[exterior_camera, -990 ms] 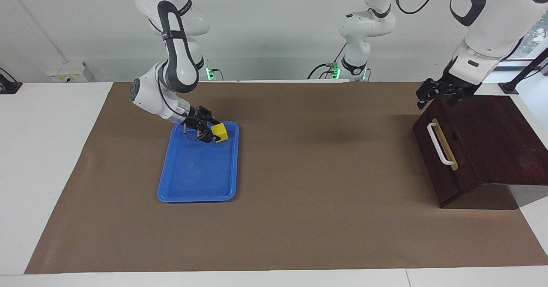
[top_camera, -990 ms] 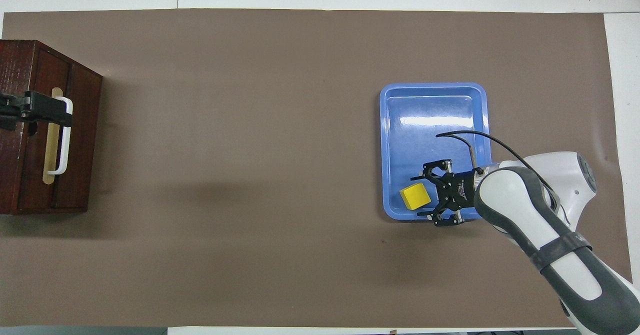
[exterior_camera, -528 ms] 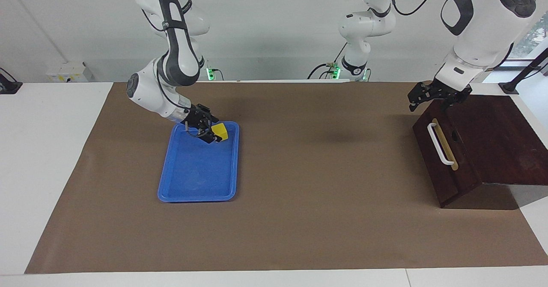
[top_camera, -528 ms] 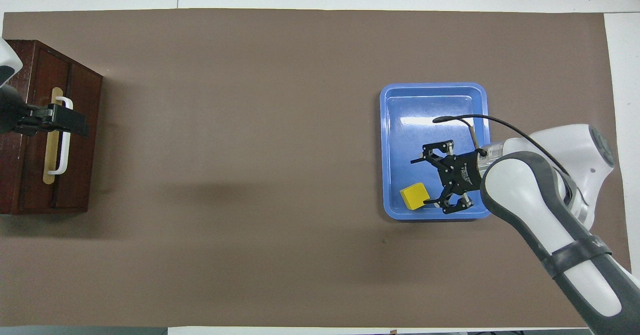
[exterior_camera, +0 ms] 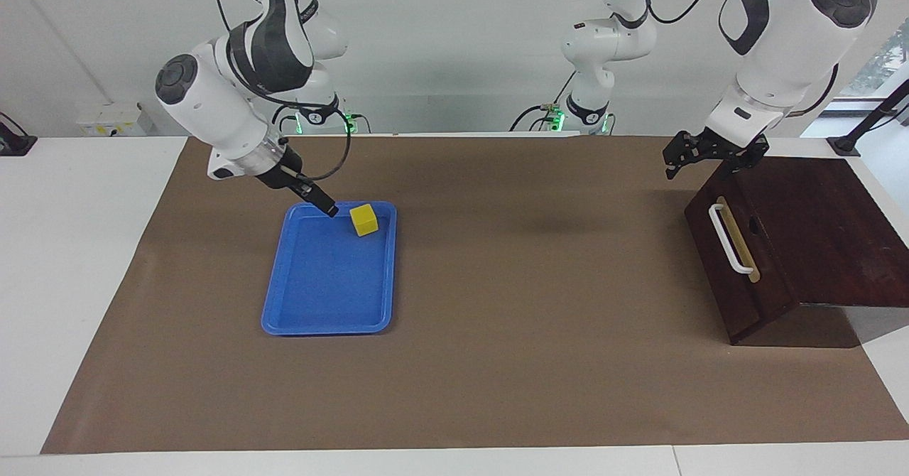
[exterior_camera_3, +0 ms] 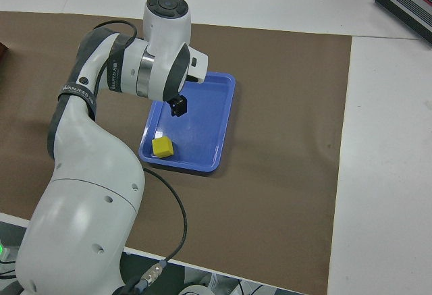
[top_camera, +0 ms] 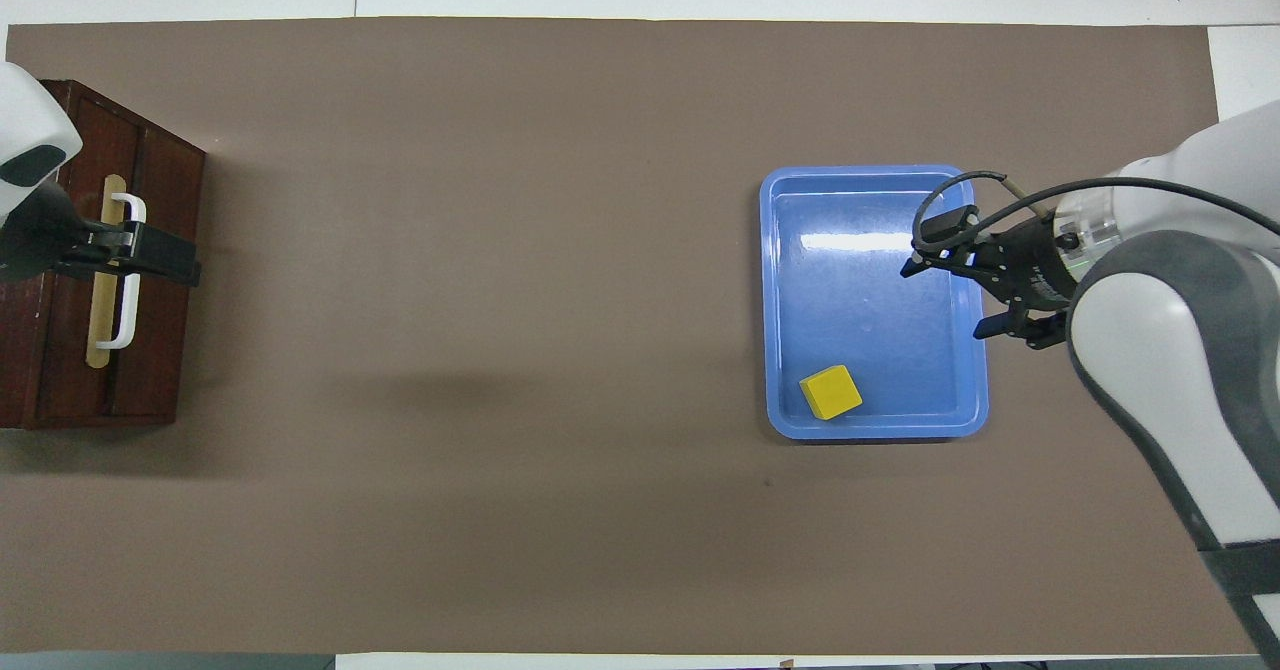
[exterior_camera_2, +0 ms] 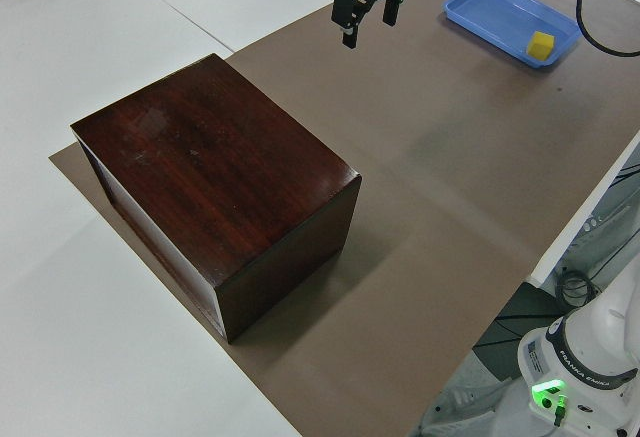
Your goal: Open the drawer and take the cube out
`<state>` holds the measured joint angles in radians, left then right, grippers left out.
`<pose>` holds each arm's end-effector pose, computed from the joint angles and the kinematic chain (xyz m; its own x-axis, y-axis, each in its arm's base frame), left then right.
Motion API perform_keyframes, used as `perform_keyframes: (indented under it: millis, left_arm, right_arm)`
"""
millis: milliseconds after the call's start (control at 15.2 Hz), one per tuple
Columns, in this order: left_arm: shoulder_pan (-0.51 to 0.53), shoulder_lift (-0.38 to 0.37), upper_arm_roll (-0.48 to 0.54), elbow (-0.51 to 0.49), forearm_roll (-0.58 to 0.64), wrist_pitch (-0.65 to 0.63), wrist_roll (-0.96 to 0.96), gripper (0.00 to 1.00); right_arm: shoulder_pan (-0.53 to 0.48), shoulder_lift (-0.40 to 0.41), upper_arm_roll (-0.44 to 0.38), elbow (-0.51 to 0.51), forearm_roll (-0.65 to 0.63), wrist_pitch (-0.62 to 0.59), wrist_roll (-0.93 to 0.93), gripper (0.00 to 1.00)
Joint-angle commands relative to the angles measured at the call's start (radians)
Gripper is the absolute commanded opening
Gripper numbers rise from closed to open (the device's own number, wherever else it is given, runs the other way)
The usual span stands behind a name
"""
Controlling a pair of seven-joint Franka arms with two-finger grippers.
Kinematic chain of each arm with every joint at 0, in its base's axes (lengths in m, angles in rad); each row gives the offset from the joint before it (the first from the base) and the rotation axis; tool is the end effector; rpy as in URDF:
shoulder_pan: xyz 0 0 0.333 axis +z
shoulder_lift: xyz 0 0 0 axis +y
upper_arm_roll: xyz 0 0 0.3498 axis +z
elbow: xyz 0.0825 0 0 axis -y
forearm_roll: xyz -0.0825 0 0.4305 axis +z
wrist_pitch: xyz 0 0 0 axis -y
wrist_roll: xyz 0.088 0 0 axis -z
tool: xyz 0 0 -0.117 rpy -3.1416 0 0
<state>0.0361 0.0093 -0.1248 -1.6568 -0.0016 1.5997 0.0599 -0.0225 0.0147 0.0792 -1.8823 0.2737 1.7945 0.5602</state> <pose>0.5998 -0.0532 0.6006 0.9868 -0.1479 -0.0660 -0.1478 -0.9890 0.0067 0.5962 0.0592 0.4997 0.8250 -0.5162 -0.2300 -0.5552 -0.8163 -0.1593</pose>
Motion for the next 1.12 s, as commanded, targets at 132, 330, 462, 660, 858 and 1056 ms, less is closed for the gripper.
perform_keyframes:
  millis: [132, 330, 462, 660, 858, 1056]
  left_arm:
    - [-0.007, -0.022, 0.007, -0.011, 0.011, -0.027, 0.018, 1.0]
    - [-0.007, -0.023, 0.007, -0.012, 0.011, -0.03, 0.02, 1.0]
    - [-0.007, -0.023, 0.007, -0.014, 0.011, -0.03, 0.021, 1.0]
    - [-0.007, -0.023, 0.008, -0.014, 0.012, -0.043, 0.073, 1.0]
    - [-0.005, -0.025, 0.008, -0.015, 0.012, -0.044, 0.08, 1.0]
    - [-0.002, -0.029, 0.01, -0.018, 0.012, -0.037, 0.071, 1.0]
  right_arm:
    - [-0.06, 0.027, 0.008, 0.179, -0.197, -0.144, -0.433, 1.0]
    - [-0.074, 0.008, 0.01, 0.262, -0.269, -0.219, -0.554, 1.0]
    - [-0.071, 0.005, 0.017, 0.328, -0.309, -0.323, -0.563, 1.0]
    - [-0.059, -0.018, 0.027, 0.295, -0.361, -0.34, -0.579, 1.0]
    - [-0.059, -0.042, 0.024, 0.23, -0.354, -0.311, -0.574, 1.0]
    - [-0.06, -0.027, 0.008, 0.232, -0.309, -0.307, -0.571, 1.0]
